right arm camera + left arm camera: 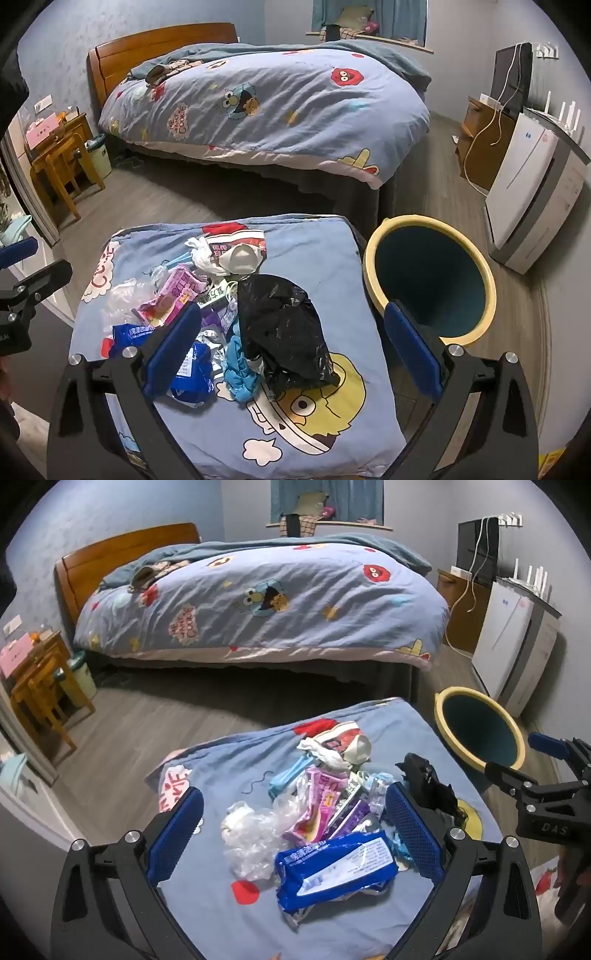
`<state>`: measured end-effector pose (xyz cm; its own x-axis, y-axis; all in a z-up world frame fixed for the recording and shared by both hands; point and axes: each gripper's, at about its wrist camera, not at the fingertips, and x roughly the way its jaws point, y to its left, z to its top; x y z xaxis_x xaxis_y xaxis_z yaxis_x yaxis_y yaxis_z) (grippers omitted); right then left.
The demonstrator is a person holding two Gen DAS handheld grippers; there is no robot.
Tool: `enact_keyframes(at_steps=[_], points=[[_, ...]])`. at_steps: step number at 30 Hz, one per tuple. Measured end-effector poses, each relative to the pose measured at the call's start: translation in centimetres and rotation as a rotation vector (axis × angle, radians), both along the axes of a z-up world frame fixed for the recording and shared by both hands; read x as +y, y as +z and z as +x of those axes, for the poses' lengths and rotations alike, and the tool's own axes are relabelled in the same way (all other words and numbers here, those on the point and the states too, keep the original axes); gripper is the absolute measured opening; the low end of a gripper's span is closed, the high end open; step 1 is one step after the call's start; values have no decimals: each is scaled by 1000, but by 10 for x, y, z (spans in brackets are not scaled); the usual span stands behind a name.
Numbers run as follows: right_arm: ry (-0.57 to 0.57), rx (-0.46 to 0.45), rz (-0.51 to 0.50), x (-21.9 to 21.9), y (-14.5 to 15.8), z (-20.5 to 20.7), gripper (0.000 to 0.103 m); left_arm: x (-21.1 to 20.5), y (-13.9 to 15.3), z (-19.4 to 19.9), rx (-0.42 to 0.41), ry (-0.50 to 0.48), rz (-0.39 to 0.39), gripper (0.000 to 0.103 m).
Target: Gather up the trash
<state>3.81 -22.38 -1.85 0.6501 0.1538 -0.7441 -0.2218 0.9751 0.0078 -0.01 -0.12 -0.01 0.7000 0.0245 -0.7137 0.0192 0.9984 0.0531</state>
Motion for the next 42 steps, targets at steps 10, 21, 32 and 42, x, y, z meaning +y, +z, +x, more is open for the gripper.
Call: enact_keyframes(at_steps=[10,21,32,42], points=[[3,6,9,0,-1,2,97,0,0,0,0,-2,-4,98],[3,8,7,2,0,2,97,-5,0,0,0,-3,-6,98],[2,14,8,0,-10,3,97,-4,0,-1,-2,-5,-3,98],[2,17,5,2,-11,3,97,-5,0,-1,-2,-5,-3,98]])
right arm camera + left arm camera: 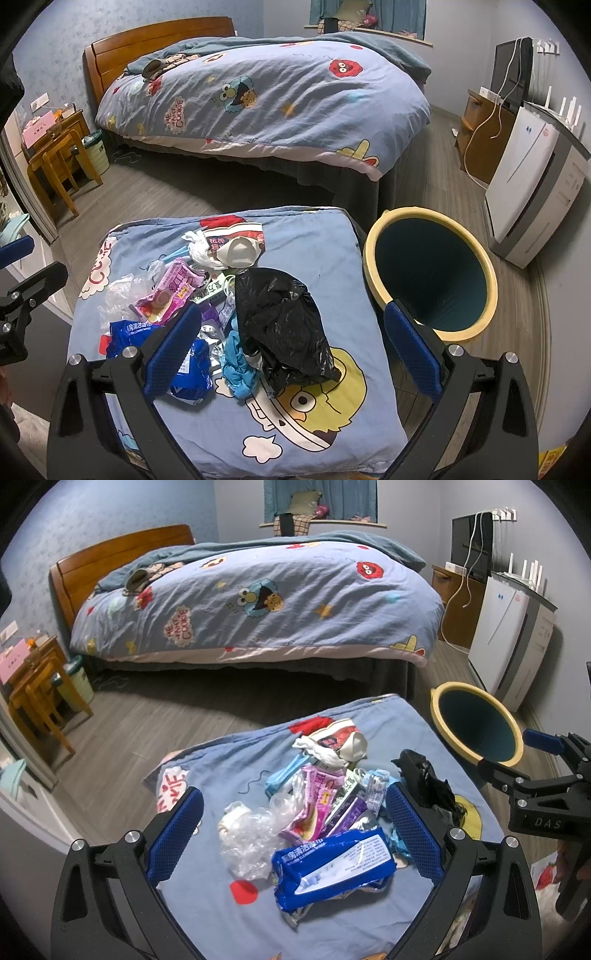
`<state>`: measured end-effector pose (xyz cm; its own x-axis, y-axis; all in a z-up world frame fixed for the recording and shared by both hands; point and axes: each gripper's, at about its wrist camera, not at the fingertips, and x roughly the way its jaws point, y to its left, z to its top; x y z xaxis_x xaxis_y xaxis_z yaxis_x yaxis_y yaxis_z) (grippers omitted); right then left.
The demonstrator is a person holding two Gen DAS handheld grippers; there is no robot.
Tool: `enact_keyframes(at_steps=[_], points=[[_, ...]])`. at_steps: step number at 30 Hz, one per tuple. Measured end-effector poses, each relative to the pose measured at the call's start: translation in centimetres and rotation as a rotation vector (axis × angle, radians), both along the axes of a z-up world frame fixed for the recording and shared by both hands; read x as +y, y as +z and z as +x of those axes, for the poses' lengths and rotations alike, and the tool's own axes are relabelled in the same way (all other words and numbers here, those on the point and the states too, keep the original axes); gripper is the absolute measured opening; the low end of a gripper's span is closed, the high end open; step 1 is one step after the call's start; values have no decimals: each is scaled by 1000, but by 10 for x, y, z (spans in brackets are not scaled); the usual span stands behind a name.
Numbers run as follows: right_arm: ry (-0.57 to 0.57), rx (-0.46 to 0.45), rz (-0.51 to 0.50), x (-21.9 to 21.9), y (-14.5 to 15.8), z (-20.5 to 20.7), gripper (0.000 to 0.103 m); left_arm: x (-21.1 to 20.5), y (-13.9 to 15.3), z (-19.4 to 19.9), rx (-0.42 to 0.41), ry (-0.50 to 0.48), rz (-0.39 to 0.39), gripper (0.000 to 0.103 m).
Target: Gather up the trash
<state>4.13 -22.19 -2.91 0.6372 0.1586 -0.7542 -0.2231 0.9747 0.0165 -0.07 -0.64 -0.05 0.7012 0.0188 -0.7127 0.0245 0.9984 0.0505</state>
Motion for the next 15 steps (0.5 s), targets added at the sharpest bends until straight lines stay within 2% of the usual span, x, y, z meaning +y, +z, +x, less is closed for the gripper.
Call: enact_keyframes(at_steps=[15], points=[[0,6,1,-2,-1,1,97,0,0,0,1,0,1,98]])
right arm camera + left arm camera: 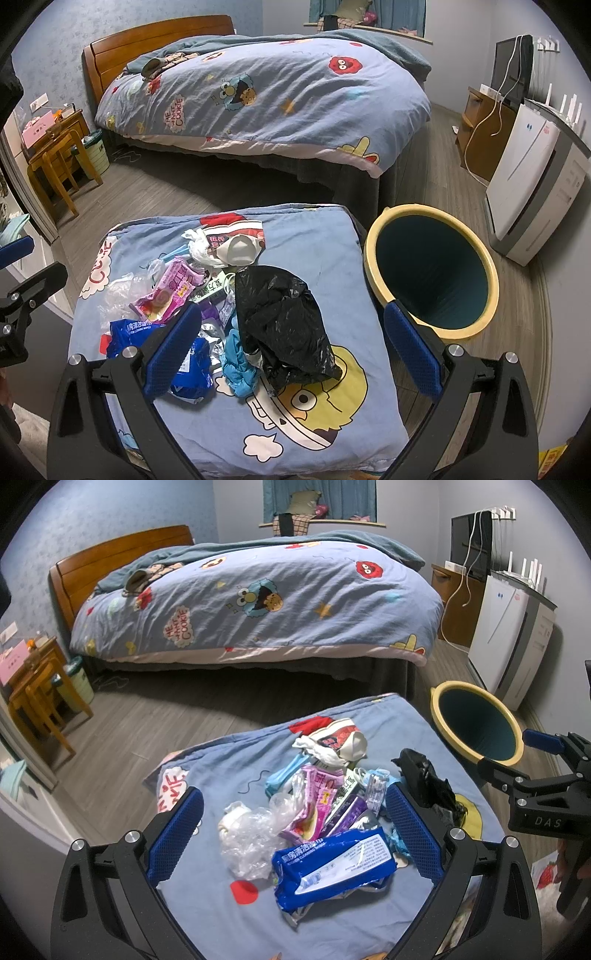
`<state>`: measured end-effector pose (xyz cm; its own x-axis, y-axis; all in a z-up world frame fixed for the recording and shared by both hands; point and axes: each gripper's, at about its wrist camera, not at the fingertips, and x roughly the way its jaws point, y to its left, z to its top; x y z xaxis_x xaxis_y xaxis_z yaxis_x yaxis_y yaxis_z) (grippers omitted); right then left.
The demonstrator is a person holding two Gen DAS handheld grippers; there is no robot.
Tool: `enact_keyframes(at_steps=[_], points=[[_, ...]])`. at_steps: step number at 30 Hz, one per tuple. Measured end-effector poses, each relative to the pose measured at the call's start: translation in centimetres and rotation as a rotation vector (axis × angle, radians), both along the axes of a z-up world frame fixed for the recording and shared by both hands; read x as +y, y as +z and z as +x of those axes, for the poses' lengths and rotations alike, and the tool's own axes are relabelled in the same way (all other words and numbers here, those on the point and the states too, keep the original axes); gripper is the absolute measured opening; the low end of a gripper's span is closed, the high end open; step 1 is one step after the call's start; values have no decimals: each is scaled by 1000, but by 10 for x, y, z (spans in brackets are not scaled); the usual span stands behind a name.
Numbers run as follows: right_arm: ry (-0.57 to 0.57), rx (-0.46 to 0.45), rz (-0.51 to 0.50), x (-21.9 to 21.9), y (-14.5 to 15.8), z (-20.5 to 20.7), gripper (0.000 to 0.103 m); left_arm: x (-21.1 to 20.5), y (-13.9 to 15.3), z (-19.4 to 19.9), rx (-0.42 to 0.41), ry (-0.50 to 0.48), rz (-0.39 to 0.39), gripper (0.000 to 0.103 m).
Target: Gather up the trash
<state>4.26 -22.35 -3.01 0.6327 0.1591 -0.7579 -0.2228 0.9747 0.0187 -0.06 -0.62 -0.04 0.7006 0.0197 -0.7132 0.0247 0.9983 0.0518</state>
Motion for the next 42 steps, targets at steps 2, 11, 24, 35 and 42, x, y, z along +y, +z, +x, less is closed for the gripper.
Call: enact_keyframes(at_steps=[2,11,24,35,42], points=[[0,1,0,0,0,0,97,-1,0,0,0,0,0,98],[0,4,1,-1,-1,1,97,-1,0,0,0,0,0,98],[-20,43,14,-2,-7,-2,97,-5,-2,1,3,-2,-1,98],[-70,134,36,-18,-22,14,97,-12,-53,8,102,-22,44,98],[-51,227,91,-29,-47,30,97,-31,-100,13,229,-107,85,98]])
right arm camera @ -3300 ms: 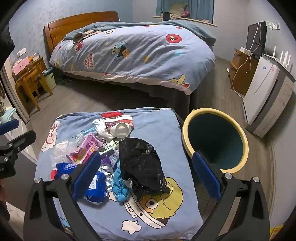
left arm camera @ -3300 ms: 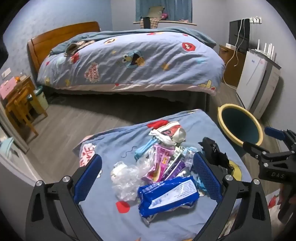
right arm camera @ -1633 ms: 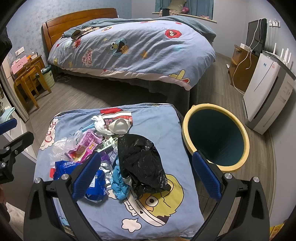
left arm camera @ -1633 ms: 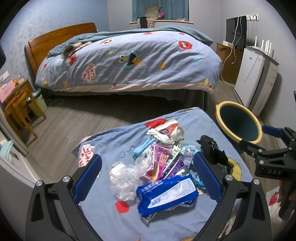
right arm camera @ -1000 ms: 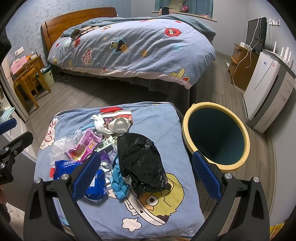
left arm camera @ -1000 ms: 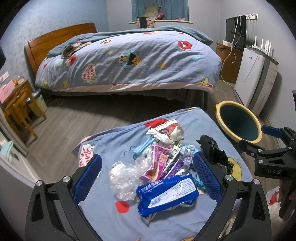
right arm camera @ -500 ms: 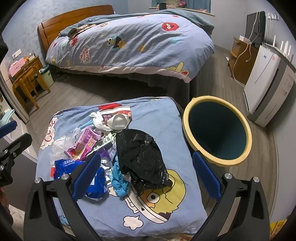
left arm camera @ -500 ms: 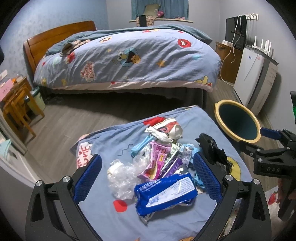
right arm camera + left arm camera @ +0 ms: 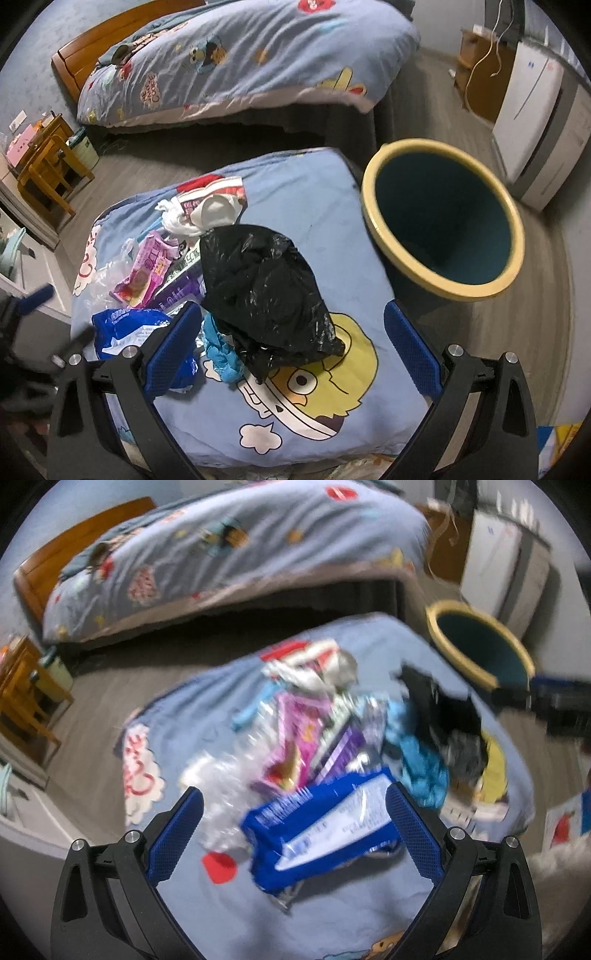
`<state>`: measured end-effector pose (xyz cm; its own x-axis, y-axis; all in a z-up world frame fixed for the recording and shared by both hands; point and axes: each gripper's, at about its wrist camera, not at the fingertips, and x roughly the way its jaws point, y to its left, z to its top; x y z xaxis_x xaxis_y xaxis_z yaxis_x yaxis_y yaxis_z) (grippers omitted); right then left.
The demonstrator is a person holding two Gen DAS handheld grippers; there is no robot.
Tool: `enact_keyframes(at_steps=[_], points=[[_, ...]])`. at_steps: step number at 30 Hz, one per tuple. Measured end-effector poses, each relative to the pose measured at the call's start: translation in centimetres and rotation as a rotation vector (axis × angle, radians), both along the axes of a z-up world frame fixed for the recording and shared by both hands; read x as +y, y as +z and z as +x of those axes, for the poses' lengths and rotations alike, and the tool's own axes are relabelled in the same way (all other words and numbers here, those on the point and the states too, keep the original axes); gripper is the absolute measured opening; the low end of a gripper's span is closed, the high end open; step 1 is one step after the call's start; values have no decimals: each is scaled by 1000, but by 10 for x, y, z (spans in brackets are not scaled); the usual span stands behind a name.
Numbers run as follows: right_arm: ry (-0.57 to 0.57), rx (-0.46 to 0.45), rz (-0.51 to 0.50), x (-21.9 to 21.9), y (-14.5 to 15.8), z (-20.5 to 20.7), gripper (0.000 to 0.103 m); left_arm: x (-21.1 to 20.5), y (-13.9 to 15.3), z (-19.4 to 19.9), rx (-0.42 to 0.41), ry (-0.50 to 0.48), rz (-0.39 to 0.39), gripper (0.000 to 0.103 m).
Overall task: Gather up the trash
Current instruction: 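Grasp the blue snack wrapper with the left tool while the right grasps the black bag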
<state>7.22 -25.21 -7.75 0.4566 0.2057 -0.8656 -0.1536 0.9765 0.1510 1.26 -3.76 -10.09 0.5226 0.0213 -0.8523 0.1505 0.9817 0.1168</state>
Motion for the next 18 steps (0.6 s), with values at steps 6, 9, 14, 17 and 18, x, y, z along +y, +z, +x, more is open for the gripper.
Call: enact_keyframes(at_steps=[6,9,14,17,18], points=[[67,65,37,8,-19,9,79,-30,-27,-3,48,-101,65,96],[109,105,53,15,-27,10,66,-36,-40,-2,75,-118,84,95],[184,160,34,31,-39,8,45,-38,-47,-3,87,-138,62,85],[189,186,56,31,-42,8,25,-42,-46,1,95,-159,24,56],[192,178,64,31,-40,7,20,-42,-45,1,94,-159,30,52]])
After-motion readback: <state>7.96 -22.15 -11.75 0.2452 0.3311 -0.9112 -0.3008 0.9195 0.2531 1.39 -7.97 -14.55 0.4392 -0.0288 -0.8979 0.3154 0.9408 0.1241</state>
